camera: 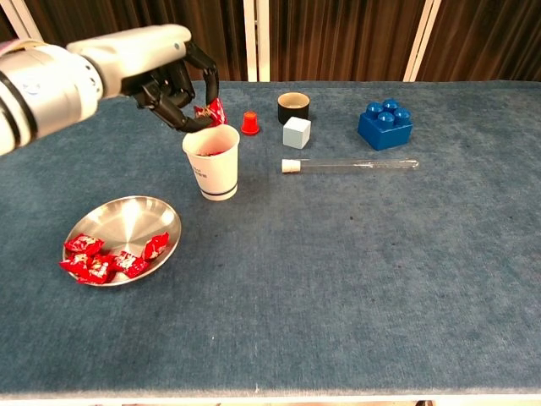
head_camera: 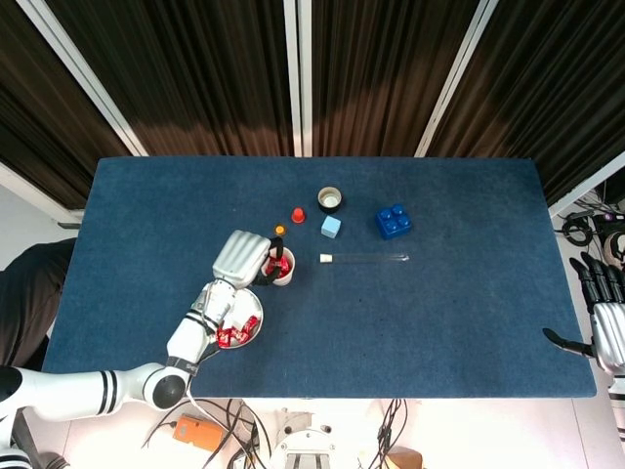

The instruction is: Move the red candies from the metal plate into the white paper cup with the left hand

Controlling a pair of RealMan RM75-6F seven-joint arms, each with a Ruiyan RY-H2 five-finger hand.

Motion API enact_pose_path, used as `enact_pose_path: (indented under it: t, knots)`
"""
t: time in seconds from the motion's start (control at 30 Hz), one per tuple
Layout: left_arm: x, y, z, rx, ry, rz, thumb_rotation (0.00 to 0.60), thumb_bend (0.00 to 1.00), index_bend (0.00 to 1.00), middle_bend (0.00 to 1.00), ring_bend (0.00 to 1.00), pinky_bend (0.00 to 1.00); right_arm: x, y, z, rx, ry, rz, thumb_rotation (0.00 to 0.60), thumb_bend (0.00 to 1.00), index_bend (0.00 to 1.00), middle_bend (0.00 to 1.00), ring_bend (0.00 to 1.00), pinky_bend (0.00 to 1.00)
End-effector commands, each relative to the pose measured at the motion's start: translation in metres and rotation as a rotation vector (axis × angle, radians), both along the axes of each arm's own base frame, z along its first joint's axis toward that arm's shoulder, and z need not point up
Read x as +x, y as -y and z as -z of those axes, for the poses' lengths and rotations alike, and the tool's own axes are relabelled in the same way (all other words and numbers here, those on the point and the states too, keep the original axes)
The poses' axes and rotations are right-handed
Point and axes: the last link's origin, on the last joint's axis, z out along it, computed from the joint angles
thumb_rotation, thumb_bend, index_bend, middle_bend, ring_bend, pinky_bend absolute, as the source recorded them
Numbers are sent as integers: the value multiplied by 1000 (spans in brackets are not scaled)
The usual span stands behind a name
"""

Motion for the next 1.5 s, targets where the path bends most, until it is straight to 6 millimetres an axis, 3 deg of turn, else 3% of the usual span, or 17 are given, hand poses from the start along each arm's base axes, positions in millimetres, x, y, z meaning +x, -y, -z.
enact_pose_path:
  t: [0.03,0.2,0.4,0.53,0.73,0.97,1.17,1.5]
  knots:
    - [2,-4,10,-15,-31,-8,600,334,573,899,854,786,0,1,0,2,0,3,600,185,0,27,0,91]
    - [-5,-6,12,1,-67,-31,600,259,433,899,854,786,0,3,2,11,0,-2,600,185,0,27,0,91]
    - [-19,2,-3,37,-34,-59,600,149,302,899,854,786,2,3,1,7,0,-5,600,185,0,27,0,92]
    - [-40,13,-22,88,-4,-71,600,136,303,899,854,786,2,3,1,4,0,-7,600,185,0,27,0,92]
    - [-77,39,-42,109,-45,-74,600,206,402,899,853,786,5,6,3,15,1,-22,600,185,0,27,0,92]
    - [-107,65,-30,43,-163,-78,600,226,444,899,853,785,8,8,6,24,-3,-33,600,185,0,27,0,92]
    - [-118,74,-23,12,-237,-65,600,222,448,899,853,785,9,8,5,23,-8,-33,600,185,0,27,0,92]
    - [-133,77,-22,-35,-392,27,600,121,448,899,853,783,10,4,4,17,-10,-29,600,185,0,27,0,92]
